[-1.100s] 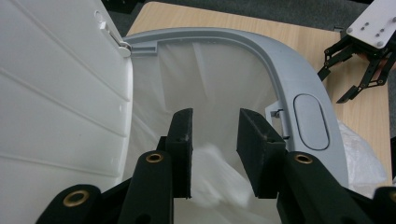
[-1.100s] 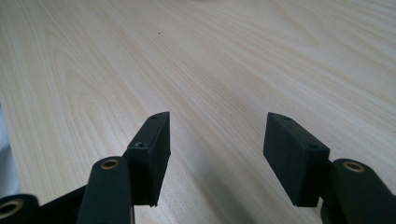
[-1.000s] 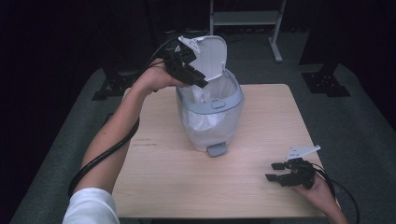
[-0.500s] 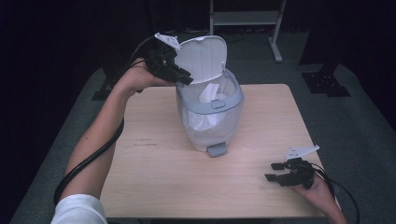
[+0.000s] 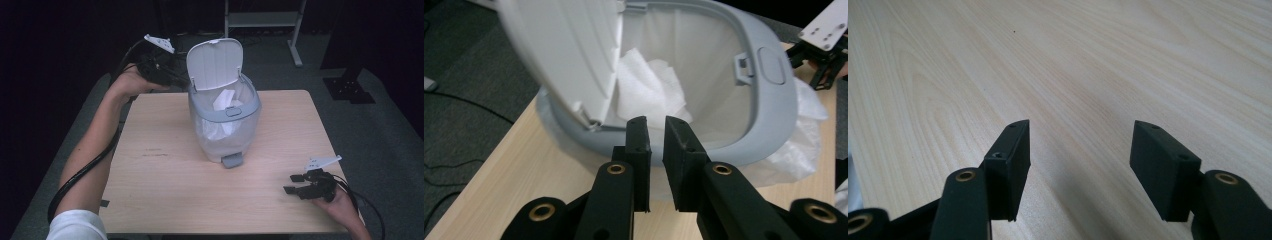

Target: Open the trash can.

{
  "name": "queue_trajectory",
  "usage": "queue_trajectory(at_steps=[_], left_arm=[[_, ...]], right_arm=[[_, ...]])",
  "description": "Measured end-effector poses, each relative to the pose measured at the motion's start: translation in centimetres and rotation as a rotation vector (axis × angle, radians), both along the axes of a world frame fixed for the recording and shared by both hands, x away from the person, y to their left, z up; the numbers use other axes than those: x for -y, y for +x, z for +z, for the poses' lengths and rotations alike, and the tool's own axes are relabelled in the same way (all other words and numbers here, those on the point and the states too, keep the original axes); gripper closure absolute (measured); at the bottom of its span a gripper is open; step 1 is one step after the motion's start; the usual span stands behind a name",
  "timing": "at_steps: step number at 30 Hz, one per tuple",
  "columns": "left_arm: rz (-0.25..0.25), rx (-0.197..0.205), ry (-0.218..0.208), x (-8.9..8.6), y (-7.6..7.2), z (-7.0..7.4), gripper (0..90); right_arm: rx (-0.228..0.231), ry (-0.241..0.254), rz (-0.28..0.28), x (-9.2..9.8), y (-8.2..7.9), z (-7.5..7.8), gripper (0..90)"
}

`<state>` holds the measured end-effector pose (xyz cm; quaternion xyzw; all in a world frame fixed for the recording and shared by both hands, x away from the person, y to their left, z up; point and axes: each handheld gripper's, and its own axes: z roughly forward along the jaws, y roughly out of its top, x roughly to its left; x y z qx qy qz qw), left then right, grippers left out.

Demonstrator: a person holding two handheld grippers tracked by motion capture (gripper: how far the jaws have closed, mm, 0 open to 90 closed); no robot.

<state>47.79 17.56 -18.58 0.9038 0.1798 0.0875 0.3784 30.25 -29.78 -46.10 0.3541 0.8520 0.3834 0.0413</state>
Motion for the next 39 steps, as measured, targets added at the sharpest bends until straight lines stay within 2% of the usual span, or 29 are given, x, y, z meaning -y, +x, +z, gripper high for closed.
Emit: queue_trajectory(at_steps=[6,11,13,19,21,23,31,34,39], left_arm=[[0.04,-0.017,0.012,-0.9,1.2,-0.6,82.7],[0.071,-0.023,-0.003,-1.4,2.3,-0.8,83.8],[0.078,-0.021,-0.014,-1.5,2.8,-0.8,83.7],[0.098,-0.01,-0.015,-1.4,4.4,-0.6,83.6],[0.106,-0.009,-0.044,-1.4,4.9,-0.4,83.4],[0.113,-0.009,-0.052,-1.4,5.4,-0.3,83.4],[0.086,0.0,-0.055,0.5,6.7,0.8,83.0],[0.075,0.009,-0.043,1.3,7.1,1.2,83.0],[0.064,0.008,-0.048,1.9,7.4,1.6,83.1]], right_arm=[[0.002,0.002,-0.009,0.3,0.0,0.1,40.2],[0.001,0.007,-0.015,0.4,0.1,0.1,40.2],[0.002,0.007,-0.012,0.5,0.1,0.1,40.3],[0.0,0.011,-0.024,0.8,0.0,0.1,40.3],[0.005,0.017,-0.023,0.9,0.0,0.1,40.3],[0.006,0.015,-0.021,0.9,0.0,0.1,40.3],[0.002,0.018,-0.023,1.1,-0.1,0.1,40.3],[0.0,0.017,-0.024,1.2,0.0,0.0,40.3],[0.0,0.019,-0.026,1.3,0.0,-0.1,40.3]])
